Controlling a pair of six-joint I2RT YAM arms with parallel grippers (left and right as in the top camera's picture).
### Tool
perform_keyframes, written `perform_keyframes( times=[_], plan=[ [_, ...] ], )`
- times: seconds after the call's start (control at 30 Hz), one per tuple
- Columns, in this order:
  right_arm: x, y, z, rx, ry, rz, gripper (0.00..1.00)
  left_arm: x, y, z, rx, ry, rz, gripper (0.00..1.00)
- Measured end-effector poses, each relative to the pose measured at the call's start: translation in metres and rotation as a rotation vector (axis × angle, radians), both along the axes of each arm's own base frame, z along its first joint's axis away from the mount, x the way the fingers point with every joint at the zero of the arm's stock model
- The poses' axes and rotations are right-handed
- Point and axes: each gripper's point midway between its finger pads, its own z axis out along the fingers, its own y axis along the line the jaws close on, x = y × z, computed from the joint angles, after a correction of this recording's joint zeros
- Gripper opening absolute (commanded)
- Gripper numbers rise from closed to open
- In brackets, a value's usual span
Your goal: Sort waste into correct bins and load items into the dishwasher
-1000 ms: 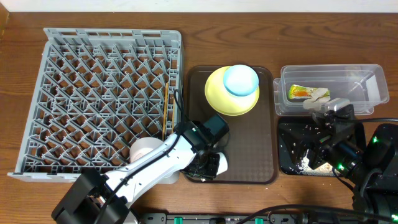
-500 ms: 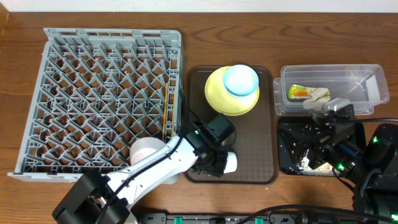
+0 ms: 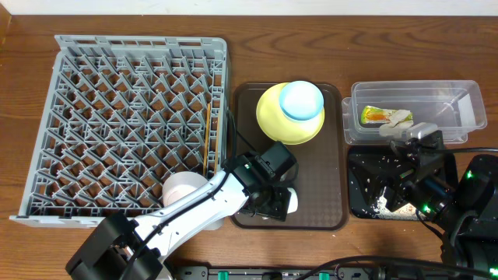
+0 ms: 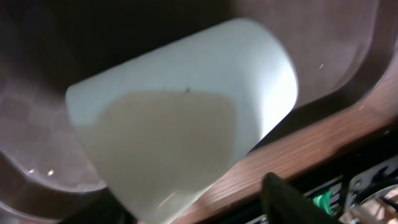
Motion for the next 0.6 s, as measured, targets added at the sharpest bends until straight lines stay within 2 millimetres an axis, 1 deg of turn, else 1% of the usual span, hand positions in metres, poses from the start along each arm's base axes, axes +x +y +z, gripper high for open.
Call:
perform_keyframes(
  times=[0.23, 0.37, 0.4, 0.53, 0.6],
  plan=[
    [0.0, 0.0, 0.0, 0.0, 0.0, 0.0, 0.99, 0.0051, -0.0064, 0.0018, -0.027, -0.019, 0.008, 0.78],
    [0.0, 0.0, 0.0, 0.0, 0.0, 0.0, 0.99, 0.0063, -0.0078, 0.0022, -0.033, -0.024, 0.009, 0.78],
    [0.0, 0.0, 0.0, 0.0, 0.0, 0.0, 0.99, 0.0071, -0.0086, 0.0024, -0.036, -0.027, 0.009, 0.76],
    [0.0, 0.0, 0.0, 0.0, 0.0, 0.0, 0.99, 0.0067, -0.0081, -0.0004, -0.037, -0.026, 0.014, 0.58],
    [0.0, 0.0, 0.0, 0.0, 0.0, 0.0, 0.99, 0.0053, -0.0069, -0.0021, -0.034, -0.022, 0.014, 0.5]
  ],
)
